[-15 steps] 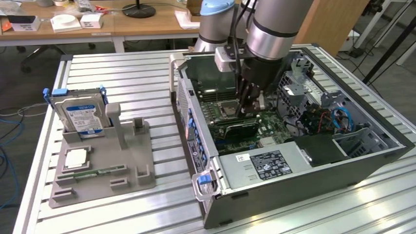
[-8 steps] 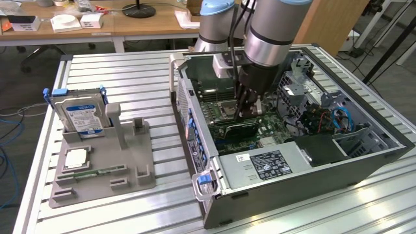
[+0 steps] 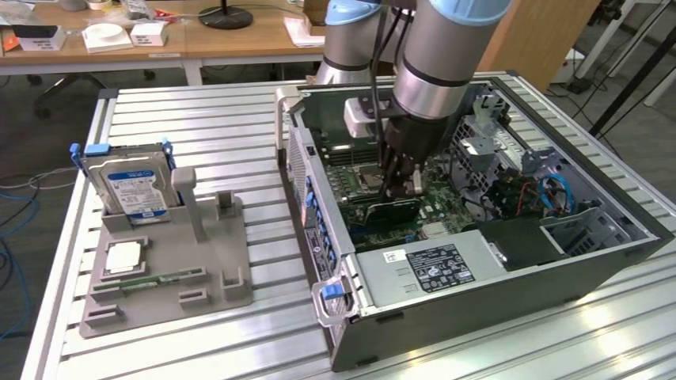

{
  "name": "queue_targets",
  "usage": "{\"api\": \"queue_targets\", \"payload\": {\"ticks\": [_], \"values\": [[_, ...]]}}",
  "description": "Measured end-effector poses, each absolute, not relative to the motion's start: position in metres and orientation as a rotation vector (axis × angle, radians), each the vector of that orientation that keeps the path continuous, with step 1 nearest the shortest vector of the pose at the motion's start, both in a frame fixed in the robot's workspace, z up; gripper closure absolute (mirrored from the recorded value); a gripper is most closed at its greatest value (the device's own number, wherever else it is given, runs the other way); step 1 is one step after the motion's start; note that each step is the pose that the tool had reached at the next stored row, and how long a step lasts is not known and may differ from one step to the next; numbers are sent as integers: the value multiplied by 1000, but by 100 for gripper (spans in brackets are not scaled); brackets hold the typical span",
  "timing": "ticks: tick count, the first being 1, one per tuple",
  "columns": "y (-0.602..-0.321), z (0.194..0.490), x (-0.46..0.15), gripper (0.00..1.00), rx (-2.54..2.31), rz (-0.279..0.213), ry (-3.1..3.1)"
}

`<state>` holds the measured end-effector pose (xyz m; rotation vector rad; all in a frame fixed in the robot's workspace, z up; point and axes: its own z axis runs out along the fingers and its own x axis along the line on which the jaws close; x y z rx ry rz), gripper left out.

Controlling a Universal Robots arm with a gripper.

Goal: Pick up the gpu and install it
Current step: 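Press down on the gpu until it lock into place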

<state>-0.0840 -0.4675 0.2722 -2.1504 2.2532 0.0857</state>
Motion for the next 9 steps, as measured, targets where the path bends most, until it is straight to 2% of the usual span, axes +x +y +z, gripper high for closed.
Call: {"api": "queue_targets", "payload": {"ticks": [9], "values": [[-467,268,-84,89,-2151,86,2253]]}}
